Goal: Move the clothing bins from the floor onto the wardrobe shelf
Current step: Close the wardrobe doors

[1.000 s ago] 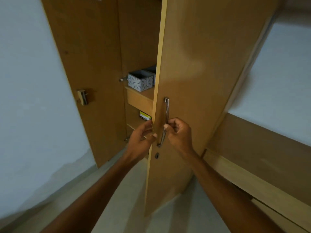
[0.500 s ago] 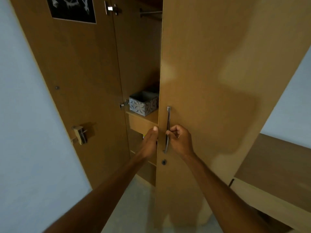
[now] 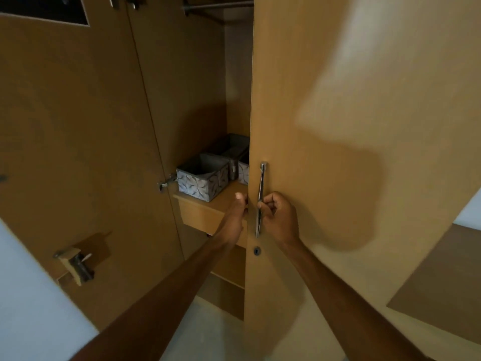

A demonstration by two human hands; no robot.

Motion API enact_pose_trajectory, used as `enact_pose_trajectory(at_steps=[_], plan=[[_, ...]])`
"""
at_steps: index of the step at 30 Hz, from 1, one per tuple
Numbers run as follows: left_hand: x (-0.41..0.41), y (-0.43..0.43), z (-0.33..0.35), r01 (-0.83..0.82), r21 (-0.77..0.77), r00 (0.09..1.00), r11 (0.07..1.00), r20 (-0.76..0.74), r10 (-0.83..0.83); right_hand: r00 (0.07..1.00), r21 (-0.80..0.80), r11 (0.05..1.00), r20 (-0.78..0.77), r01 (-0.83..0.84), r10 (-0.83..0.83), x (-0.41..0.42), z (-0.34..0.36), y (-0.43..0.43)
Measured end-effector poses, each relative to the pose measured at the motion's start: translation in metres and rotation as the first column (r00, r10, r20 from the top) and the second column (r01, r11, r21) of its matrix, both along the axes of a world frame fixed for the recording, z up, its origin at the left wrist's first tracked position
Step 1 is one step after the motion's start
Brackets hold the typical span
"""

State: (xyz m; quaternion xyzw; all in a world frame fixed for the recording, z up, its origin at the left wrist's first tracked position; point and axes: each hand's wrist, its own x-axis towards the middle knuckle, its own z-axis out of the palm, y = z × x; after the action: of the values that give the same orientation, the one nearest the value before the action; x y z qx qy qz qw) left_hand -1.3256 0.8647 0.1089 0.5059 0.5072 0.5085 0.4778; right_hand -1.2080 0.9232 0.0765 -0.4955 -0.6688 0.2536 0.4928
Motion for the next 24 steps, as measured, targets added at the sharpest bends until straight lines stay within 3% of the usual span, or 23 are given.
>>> enact_pose_trajectory(at_steps=[11, 24], plan=[[-0.009, 0.078, -0.003, 0.080, 0.035, 0.997, 0.996, -0.008, -0.079, 0.995, 0.025, 0.995, 0.005, 0.099, -0.100, -0.005, -0.006, 0.065], [-0.017, 0.103, 0.000, 0.177, 0.041, 0.984, 0.983, 0.029, -0.178, 0.988, -0.013, 0.988, -0.012, 0.152, -0.152, -0.007, 0.001, 0.078]])
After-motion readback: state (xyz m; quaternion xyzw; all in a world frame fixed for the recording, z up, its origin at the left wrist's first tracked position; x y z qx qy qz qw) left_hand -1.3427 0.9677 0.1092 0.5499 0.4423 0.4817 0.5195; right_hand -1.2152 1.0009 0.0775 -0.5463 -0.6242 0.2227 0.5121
